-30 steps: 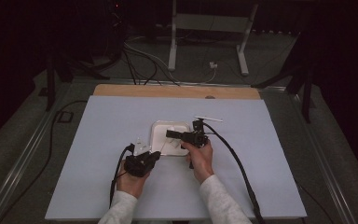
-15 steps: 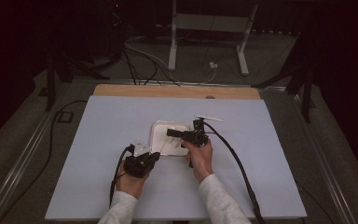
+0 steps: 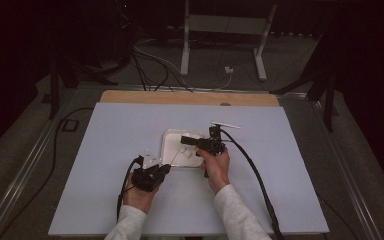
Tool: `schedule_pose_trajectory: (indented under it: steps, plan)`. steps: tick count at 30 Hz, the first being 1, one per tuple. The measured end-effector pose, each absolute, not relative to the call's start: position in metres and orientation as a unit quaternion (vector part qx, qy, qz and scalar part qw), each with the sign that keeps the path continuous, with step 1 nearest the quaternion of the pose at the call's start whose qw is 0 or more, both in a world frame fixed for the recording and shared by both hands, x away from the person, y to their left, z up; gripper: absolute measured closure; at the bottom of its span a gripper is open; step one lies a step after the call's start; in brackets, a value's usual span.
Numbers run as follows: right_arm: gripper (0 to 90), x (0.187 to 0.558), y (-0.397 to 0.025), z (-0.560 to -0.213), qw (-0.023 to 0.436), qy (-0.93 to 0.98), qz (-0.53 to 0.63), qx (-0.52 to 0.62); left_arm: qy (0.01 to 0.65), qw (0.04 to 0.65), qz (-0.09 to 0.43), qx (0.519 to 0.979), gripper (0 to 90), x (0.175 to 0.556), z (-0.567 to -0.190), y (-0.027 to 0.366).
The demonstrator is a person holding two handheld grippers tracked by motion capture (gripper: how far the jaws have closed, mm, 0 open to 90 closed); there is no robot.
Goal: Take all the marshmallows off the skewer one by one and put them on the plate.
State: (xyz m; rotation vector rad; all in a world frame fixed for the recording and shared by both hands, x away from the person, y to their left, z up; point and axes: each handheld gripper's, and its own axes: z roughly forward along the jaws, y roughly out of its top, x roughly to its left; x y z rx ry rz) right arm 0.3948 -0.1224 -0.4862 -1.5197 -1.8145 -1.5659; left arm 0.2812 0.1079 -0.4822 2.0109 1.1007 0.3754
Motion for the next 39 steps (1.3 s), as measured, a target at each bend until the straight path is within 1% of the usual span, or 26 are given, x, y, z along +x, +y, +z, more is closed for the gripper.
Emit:
schedule_pose_trajectory:
  steps: [5, 25, 28, 29, 32, 35, 36, 38, 39]
  plan:
    - [79.2, 0.396, -0.12, -0.489, 0.158, -0.634, -0.542, -0.529, 0.437, 0.397, 0.15, 0.793, 90.0, 0.278, -0.482, 0.111]
    - [78.4, 0.4, -0.114, -0.49, 0.161, -0.639, -0.536, -0.527, 0.438, 0.398, 0.155, 0.791, 90.0, 0.267, -0.48, 0.121]
    - [79.0, 0.401, -0.118, -0.488, 0.153, -0.635, -0.539, -0.532, 0.437, 0.386, 0.157, 0.797, 90.0, 0.265, -0.482, 0.122]
    - [79.2, 0.403, -0.122, -0.486, 0.142, -0.631, -0.542, -0.536, 0.44, 0.387, 0.156, 0.795, 90.0, 0.264, -0.483, 0.123]
    - [79.0, 0.406, -0.131, -0.481, 0.14, -0.631, -0.54, -0.539, 0.449, 0.388, 0.154, 0.79, 90.0, 0.264, -0.484, 0.129]
    - [78.3, 0.407, -0.135, -0.48, 0.126, -0.645, -0.521, -0.545, 0.455, 0.392, 0.156, 0.784, 90.0, 0.265, -0.483, 0.13]
    - [77.4, 0.407, -0.136, -0.481, 0.123, -0.648, -0.516, -0.547, 0.456, 0.392, 0.157, 0.784, 90.0, 0.265, -0.483, 0.13]
    - [72.3, 0.407, -0.135, -0.485, 0.115, -0.66, -0.497, -0.552, 0.455, 0.393, 0.156, 0.784, 90.0, 0.265, -0.485, 0.129]
    - [71.5, 0.407, -0.135, -0.487, 0.114, -0.664, -0.491, -0.553, 0.455, 0.392, 0.156, 0.784, 90.0, 0.266, -0.485, 0.128]
